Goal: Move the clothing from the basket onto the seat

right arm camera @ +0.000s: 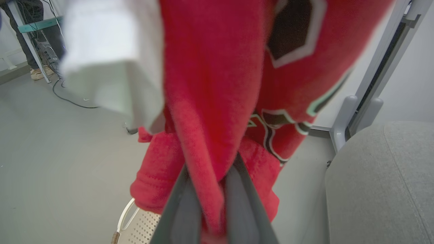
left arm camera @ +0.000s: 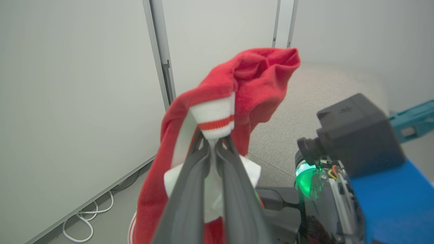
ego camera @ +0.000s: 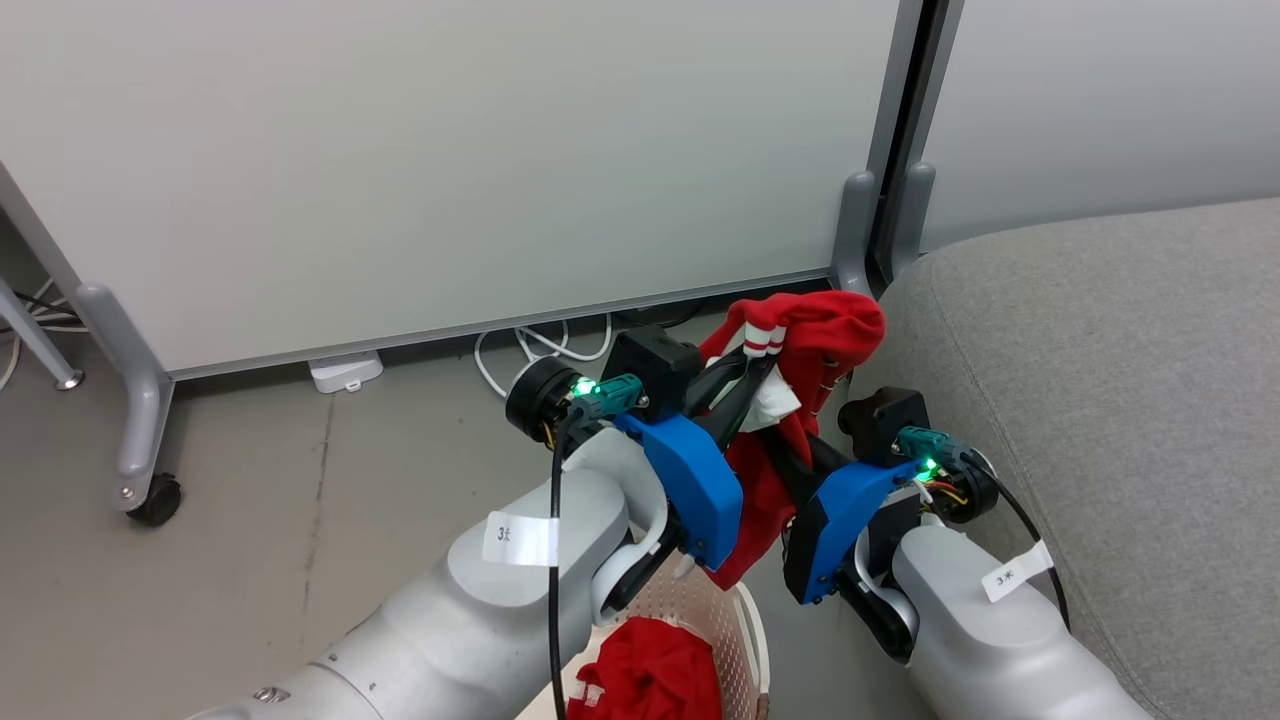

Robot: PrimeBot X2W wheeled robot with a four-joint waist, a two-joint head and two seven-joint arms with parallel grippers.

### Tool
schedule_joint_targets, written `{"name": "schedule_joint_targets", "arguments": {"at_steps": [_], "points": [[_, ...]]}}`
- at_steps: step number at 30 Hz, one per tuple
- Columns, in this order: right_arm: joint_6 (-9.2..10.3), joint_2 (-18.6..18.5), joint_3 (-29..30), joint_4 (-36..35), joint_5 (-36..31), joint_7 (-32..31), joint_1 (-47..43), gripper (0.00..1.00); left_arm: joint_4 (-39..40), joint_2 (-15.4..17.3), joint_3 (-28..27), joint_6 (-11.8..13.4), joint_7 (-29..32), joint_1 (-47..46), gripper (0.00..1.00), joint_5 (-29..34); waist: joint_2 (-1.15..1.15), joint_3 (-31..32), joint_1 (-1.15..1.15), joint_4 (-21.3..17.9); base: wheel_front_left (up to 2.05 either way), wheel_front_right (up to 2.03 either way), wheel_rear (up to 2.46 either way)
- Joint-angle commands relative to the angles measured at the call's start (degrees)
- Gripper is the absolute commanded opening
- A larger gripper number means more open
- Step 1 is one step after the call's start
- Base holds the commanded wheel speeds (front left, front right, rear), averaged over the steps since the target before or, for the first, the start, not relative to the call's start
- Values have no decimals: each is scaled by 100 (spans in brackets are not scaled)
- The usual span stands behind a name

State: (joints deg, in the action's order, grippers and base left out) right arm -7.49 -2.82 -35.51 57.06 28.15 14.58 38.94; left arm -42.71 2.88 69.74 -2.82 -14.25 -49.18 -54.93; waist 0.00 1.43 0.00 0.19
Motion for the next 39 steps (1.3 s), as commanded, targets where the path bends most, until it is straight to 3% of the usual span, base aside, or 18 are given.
{"name": "schedule_joint_targets", "arguments": {"at_steps": [1,6,7,8,11,12,13,14,27,34,39], "points": [[-1,-12,-23,21,51,40,94,0,-20,1,27,29,-38,-83,0,-10,0,0,0,-7,0,0,0],[-1,-12,-110,48,106,60,78,0,-53,1,78,18,-13,-55,0,-76,0,17,0,-26,0,0,0],[-1,-12,-130,53,117,59,75,0,-55,1,88,21,-6,-51,18,-97,0,23,0,-29,0,0,0],[-1,-12,-148,57,121,61,74,0,-58,1,97,27,1,-51,28,-108,0,29,0,-32,0,0,0],[-1,-12,-184,66,166,67,79,0,-63,1,125,41,11,-59,39,-143,0,42,0,-42,0,0,0],[-1,-12,-193,68,180,68,81,0,-64,1,138,47,17,-60,56,-151,0,46,0,-45,0,0,0],[-1,-12,-199,68,185,69,81,0,-66,1,147,51,17,-65,94,-150,0,50,0,-47,0,0,0],[-1,-12,-208,68,201,69,81,0,-69,1,155,59,13,-73,100,-152,0,52,0,-49,0,0,0],[-1,-11,-126,40,146,69,124,0,-136,43,-21,241,-98,29,100,18,0,21,0,-26,0,0,0],[-1,-11,47,-91,4,69,90,0,709,480,-1051,442,-100,743,100,751,0,-15,0,-30,0,0,0],[-1,-12,150,-201,-116,69,14,0,1471,796,-1928,396,-100,1637,100,1492,0,-52,0,-60,0,0,0]]}}
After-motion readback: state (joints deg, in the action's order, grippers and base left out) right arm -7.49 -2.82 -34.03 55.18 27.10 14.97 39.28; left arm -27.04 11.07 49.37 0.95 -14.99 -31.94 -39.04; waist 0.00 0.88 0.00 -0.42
